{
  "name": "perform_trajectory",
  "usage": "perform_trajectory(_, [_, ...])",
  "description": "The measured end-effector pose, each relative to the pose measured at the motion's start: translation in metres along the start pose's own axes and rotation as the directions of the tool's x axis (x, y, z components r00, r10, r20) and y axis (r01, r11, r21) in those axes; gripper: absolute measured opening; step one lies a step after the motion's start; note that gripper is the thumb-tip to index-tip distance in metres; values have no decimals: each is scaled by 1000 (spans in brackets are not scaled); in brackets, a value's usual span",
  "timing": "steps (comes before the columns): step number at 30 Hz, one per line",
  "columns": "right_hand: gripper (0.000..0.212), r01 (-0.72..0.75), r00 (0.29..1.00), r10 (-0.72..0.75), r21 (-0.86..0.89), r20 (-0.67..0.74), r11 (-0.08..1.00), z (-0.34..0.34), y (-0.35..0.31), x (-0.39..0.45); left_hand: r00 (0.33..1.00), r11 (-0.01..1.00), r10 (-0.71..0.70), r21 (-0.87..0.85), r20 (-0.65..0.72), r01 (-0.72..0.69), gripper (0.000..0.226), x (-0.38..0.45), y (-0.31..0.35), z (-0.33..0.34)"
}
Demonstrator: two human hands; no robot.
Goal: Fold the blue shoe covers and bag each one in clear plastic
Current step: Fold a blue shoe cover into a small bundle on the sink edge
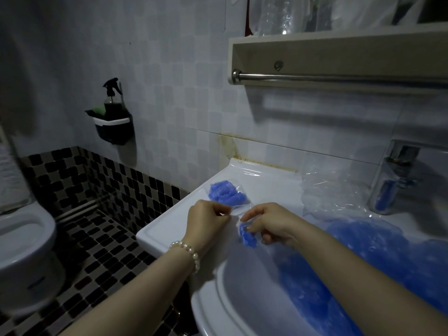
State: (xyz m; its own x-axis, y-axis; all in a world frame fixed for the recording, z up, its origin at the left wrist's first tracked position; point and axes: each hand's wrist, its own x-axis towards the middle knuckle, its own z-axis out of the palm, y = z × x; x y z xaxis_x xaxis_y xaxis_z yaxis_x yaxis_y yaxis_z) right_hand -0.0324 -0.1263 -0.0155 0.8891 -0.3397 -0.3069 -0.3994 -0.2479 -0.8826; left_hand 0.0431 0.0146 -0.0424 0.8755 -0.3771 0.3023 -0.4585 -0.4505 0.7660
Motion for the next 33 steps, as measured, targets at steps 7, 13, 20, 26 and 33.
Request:
perform_trajectory(7, [15, 157, 949, -48, 332, -313, 930, 22, 4, 6, 987, 985, 161, 64, 4, -161, 13, -7, 8, 0])
perform_trajectory(13, [21, 170, 877, -72, 167, -475, 971, 31, 6, 19, 955, 948, 296, 125, -19, -291, 17, -11, 9, 2])
perform_trajectory(20, [10, 232, 671, -224, -87, -707, 969, 42, 13, 22, 911, 894, 413, 178, 25, -410, 33, -10, 7, 7])
perform_trajectory(26, [13, 242, 640, -226, -87, -734, 966, 59, 17, 30, 872, 846, 490, 246, -4, -474, 14, -6, 5, 10])
perform_trajectory(33, [17, 255, 638, -276, -141, -719, 957, 62, 19, 33, 951, 929, 300, 249, -75, -274, 9, -7, 5, 9])
